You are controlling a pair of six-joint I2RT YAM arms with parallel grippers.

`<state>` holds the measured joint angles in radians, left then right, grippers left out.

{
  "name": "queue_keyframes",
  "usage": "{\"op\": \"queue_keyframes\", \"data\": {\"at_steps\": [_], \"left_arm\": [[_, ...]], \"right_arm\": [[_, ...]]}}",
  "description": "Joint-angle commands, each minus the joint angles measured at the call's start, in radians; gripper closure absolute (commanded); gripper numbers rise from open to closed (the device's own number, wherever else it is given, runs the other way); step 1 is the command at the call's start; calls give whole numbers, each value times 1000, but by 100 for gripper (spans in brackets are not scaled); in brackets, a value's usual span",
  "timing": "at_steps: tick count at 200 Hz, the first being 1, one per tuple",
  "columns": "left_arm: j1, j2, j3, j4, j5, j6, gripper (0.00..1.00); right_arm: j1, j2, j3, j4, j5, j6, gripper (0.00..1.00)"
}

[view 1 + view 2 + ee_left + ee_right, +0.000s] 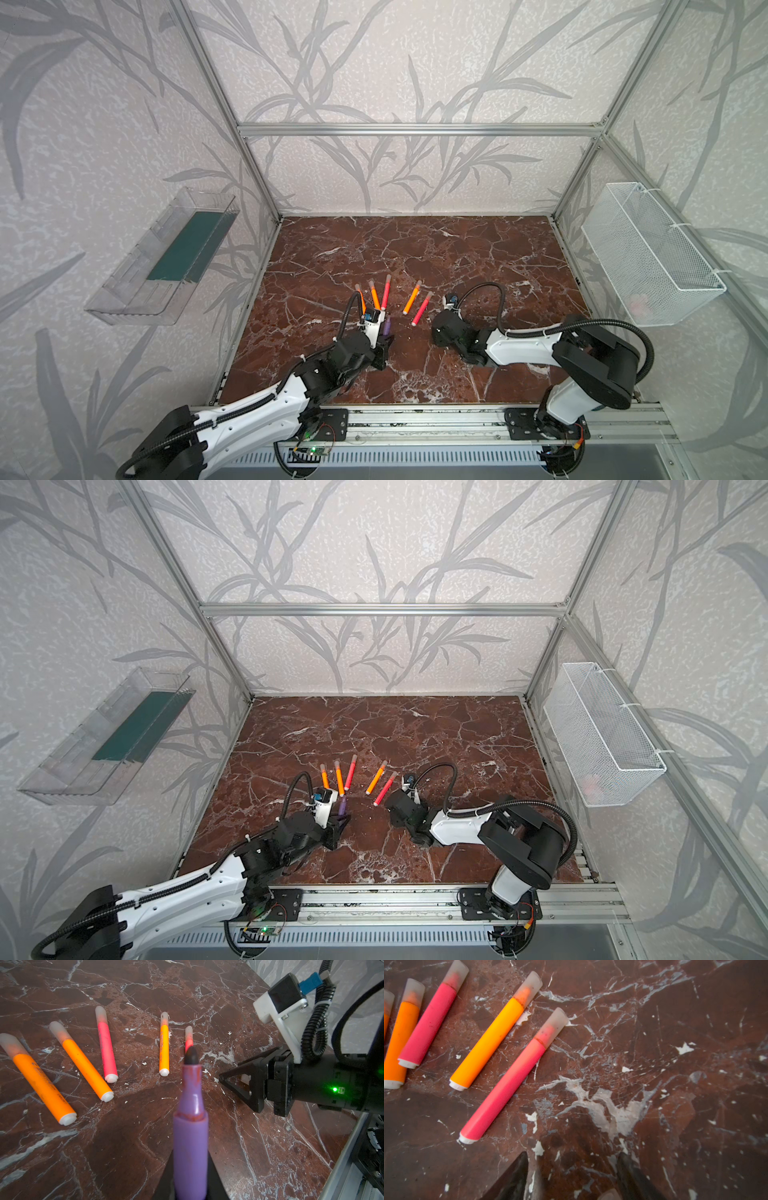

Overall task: Insert the pens into the pen caps
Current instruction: 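Lower the right gripper over the translucent cap and close on it, then lift the cap with the right gripper and raise it upright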

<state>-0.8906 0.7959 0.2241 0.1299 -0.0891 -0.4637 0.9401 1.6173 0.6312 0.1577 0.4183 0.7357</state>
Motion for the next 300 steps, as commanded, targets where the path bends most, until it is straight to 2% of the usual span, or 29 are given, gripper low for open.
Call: {"op": "queue_keyframes", "data": {"at_steps": [1,26,55,76,103,129,206,232,300], "left_arm": [[2,-11,1,-7,-24,9,100],[2,-11,1,-10,-21,9,100],[2,-11,0,-10,-20,7,100],[2,-11,0,-8,-17,5,100],[1,-10,-2,-6,-12,0,100],[1,-9,-1,-8,-9,-2,100],[2,-7,4,-7,-5,-2,100],[1,-7,4,-4,0,-4,100],[1,-7,1,-1,9,-7,100]], "right_arm": [[-2,-1,15,-95,19,-19,35],[-1,-36,10,-154,28,-32,35],[0,-67,7,-228,-21,-47,37],[5,-75,8,-265,-61,-53,45],[20,-80,7,-288,-55,-53,52],[23,-71,16,-306,-61,-52,65],[25,-24,67,-394,11,-53,65],[26,-12,67,-391,7,-53,70],[18,38,66,-364,17,-49,68]]}}
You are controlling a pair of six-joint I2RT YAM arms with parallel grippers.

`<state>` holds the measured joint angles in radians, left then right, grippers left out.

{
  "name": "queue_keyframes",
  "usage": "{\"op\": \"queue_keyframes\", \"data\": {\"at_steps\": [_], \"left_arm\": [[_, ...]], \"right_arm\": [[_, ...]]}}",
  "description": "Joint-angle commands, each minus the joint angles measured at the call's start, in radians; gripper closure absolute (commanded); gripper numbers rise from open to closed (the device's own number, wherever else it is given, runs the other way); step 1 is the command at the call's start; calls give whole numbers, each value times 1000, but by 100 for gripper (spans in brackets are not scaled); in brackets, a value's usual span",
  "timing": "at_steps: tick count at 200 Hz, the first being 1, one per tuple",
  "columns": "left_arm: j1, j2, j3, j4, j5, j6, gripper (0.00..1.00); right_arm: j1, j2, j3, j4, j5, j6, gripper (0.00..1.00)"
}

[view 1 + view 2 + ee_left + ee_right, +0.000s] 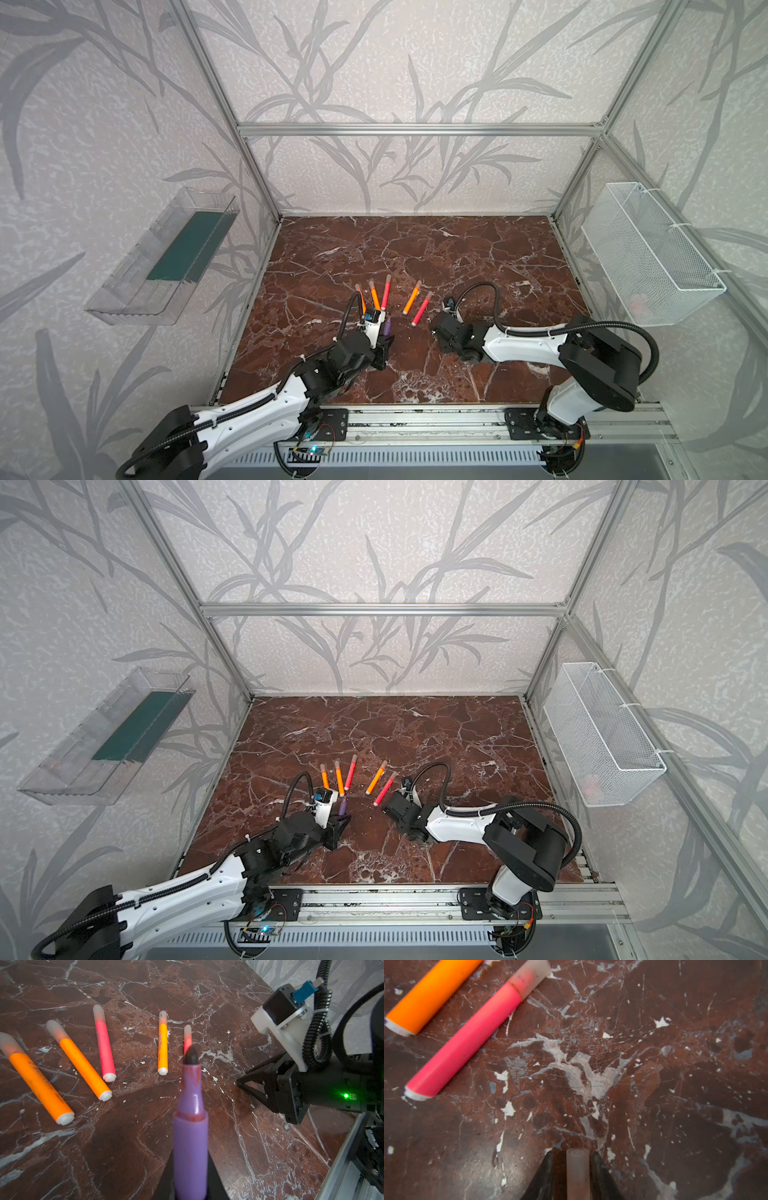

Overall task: Insert the pens into the pen caps
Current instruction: 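Lift the cap with the right gripper and raise it upright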

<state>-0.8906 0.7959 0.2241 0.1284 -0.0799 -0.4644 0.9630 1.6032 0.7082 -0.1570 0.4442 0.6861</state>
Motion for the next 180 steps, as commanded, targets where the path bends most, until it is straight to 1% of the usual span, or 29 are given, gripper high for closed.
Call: {"op": "queue_keyframes", "data": {"at_steps": [1,19,45,66,115,140,180], "left_arm": [[1,-7,1,0,0,-6,100],[0,-7,3,0,2,-6,100],[1,-10,3,0,5,-7,100],[1,-9,3,0,8,-8,100],[0,-4,3,11,26,-6,100],[-3,15,0,54,63,-11,100],[-41,125,2,204,120,-41,100]], "right_arm": [[-6,54,-12,-49,-9,1,68],[-14,66,-18,-31,-19,4,69],[-13,60,-26,-22,-33,11,80],[-12,38,-41,-13,-43,18,86],[-13,-56,-80,-2,-41,33,91],[-13,-171,-107,37,-57,37,93],[-12,-449,-185,178,-87,49,97]]}}
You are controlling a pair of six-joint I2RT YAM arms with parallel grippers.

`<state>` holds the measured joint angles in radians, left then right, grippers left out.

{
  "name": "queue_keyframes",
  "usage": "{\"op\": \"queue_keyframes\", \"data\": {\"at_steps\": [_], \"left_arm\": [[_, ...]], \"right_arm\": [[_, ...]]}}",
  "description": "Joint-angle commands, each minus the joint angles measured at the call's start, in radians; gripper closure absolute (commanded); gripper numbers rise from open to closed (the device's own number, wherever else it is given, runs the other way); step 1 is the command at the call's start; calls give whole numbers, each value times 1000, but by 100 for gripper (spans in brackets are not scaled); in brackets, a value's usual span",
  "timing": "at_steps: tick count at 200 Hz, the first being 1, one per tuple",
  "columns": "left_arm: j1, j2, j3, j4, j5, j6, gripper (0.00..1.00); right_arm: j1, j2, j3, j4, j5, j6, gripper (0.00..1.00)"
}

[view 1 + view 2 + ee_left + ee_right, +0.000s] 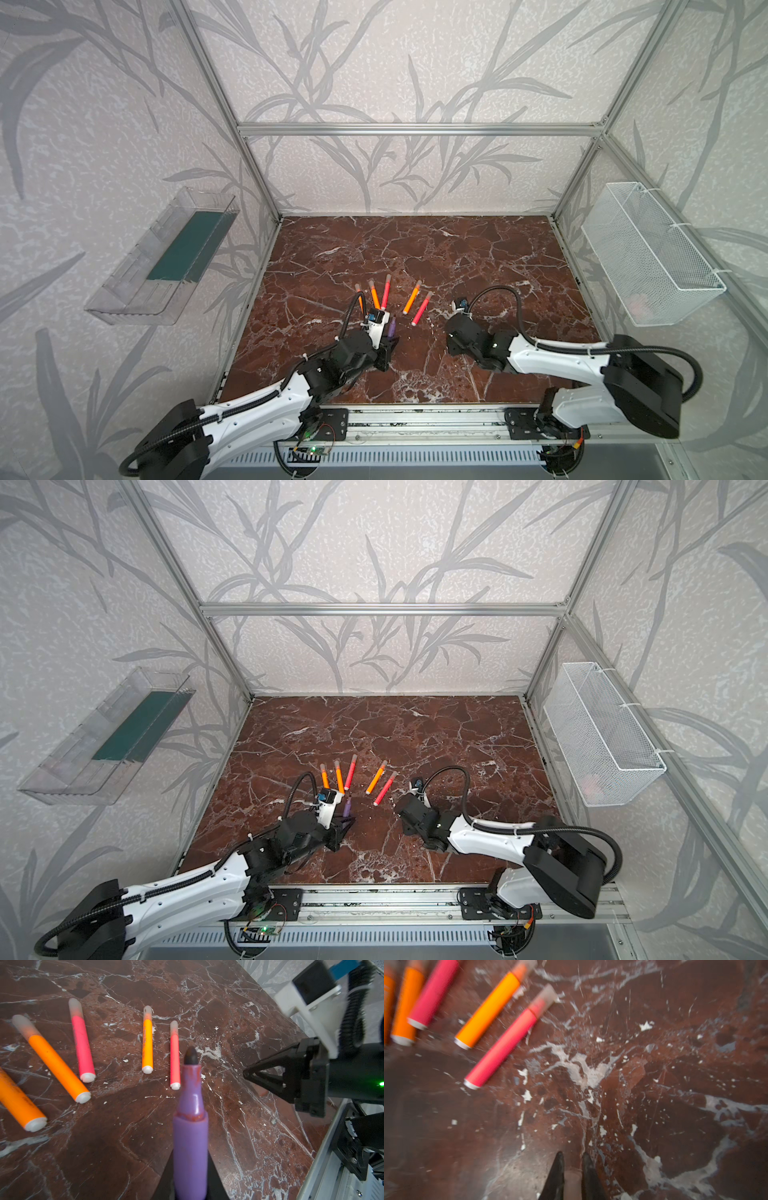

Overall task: Insert the pens into the pen caps
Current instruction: 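Lift the cap with the right gripper and raise it upright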

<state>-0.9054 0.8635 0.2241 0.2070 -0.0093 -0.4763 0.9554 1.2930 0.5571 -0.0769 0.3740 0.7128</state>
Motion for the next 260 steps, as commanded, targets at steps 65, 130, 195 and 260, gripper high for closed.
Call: {"op": "queue_keyframes", "data": {"at_steps": [65,130,195,260], "left_arm": [[-148,377,92,353,60,-55,100],[-169,321,87,248,-133,-64,100],[-169,218,50,189,-178,-47,100],[-170,178,47,153,-180,-40,100]], "right_arm": [[-6,-359,-109,375,-91,61,100],[-13,-335,-13,113,84,18,78],[-18,-161,-1,-70,-39,51,69],[-17,93,18,-70,-72,69,62]]}}
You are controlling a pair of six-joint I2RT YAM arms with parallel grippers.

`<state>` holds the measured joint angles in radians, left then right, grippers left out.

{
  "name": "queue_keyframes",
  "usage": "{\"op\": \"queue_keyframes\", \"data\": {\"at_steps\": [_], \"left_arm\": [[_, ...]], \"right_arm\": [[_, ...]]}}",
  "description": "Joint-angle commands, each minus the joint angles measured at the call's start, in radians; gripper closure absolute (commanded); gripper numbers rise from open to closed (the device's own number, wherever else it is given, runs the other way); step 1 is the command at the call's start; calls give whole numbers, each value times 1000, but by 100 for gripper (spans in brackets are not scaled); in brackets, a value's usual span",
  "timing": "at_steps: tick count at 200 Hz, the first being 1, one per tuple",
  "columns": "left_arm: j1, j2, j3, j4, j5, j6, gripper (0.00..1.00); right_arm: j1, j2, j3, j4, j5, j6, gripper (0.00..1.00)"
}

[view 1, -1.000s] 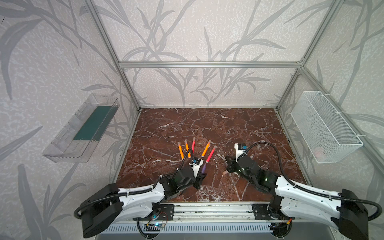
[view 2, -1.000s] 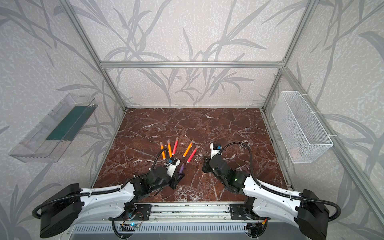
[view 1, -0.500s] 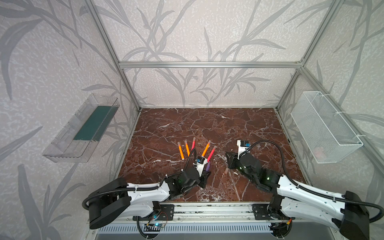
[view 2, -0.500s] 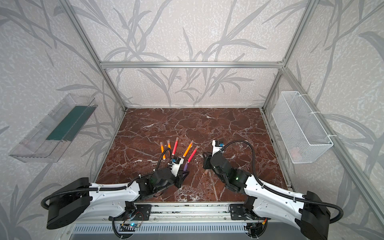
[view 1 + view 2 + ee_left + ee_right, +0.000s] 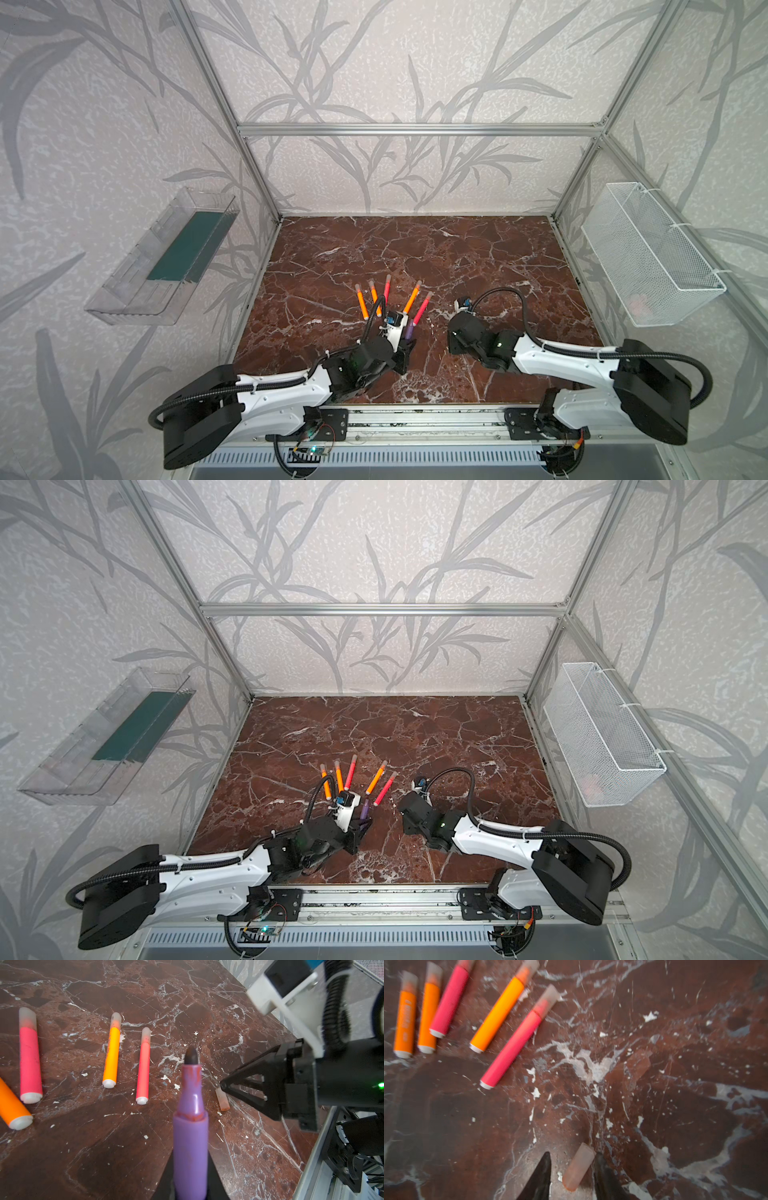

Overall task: Insert the pens into the pen caps
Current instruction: 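Lift the cap with the right gripper and raise it upright, then carry the cap with the right gripper over the purple marker tip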

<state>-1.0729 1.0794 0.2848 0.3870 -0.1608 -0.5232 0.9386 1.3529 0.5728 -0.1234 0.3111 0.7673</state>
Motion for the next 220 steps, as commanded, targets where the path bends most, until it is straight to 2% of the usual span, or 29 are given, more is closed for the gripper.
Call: {"op": "queue_keyframes", "data": {"at_steps": [1,73,104,138,183,220], "left_arm": [[-2,-40,-13,-27,-29,7,100],[-2,-91,-28,-56,-46,12,100],[-1,-97,-29,-58,-45,11,100],[-2,-100,-33,-56,-49,14,100],[-1,-92,-24,-56,-23,21,100],[-2,-59,-18,-26,18,21,100]], "right_arm": [[0,35,2,-24,-11,14,62],[6,138,19,-4,-31,21,64],[11,155,27,-16,-17,25,77],[32,152,34,-41,6,31,83],[34,102,13,-6,5,46,91],[33,-38,10,20,30,44,94]]}}
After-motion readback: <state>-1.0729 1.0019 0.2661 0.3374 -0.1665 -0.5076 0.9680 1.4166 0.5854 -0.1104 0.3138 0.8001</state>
